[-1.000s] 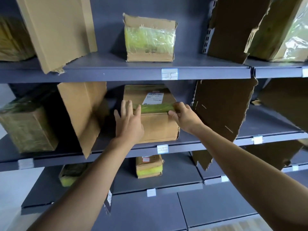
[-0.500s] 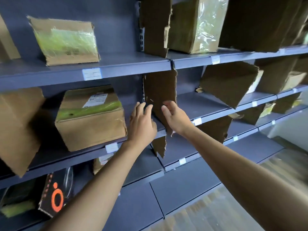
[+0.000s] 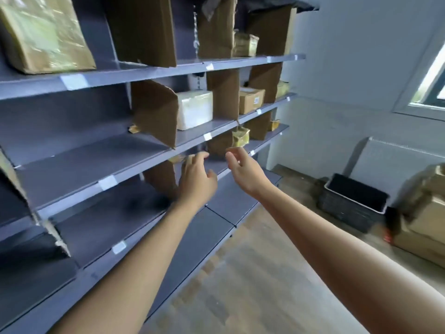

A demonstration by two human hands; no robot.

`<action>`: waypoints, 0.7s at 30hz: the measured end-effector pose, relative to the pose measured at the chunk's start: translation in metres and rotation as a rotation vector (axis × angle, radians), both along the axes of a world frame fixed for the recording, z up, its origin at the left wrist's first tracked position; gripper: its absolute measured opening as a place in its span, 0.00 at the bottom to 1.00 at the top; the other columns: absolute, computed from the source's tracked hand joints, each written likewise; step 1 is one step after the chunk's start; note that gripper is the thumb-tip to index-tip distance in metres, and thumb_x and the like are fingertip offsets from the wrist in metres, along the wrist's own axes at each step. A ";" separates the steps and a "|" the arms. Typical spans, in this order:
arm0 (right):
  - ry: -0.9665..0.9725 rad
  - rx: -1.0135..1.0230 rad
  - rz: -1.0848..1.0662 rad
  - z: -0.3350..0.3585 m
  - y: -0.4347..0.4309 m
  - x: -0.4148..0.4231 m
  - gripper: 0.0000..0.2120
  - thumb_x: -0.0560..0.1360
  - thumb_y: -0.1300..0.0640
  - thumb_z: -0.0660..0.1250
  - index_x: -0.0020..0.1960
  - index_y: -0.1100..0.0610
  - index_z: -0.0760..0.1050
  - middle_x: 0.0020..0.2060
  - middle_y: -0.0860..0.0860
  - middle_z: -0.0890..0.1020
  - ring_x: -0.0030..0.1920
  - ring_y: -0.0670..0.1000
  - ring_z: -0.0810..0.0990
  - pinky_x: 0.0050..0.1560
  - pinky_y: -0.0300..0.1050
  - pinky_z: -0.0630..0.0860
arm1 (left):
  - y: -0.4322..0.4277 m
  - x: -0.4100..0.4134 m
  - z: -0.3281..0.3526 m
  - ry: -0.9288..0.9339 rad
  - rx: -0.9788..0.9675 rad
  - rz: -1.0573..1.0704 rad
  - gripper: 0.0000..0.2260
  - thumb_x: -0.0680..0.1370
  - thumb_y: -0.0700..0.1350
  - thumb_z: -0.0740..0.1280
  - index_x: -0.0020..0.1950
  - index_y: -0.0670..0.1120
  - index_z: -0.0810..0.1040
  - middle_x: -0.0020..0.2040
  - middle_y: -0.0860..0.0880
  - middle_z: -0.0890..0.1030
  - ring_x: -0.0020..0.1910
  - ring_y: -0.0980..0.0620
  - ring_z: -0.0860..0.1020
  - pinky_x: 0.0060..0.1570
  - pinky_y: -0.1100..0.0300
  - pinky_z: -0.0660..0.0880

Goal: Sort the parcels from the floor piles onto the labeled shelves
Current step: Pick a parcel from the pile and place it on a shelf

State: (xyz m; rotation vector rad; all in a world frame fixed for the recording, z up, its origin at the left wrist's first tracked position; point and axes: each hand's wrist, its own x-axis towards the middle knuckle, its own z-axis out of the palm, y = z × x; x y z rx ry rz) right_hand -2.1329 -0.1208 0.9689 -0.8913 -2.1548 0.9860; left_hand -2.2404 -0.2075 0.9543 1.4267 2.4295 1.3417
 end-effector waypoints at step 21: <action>0.004 -0.098 -0.727 -0.041 0.420 0.348 0.15 0.82 0.47 0.56 0.64 0.51 0.72 0.57 0.52 0.80 0.58 0.53 0.79 0.58 0.52 0.75 | 0.506 0.319 -0.024 -0.163 -0.051 -0.690 0.18 0.77 0.37 0.63 0.67 0.42 0.72 0.64 0.40 0.72 0.65 0.41 0.71 0.64 0.53 0.68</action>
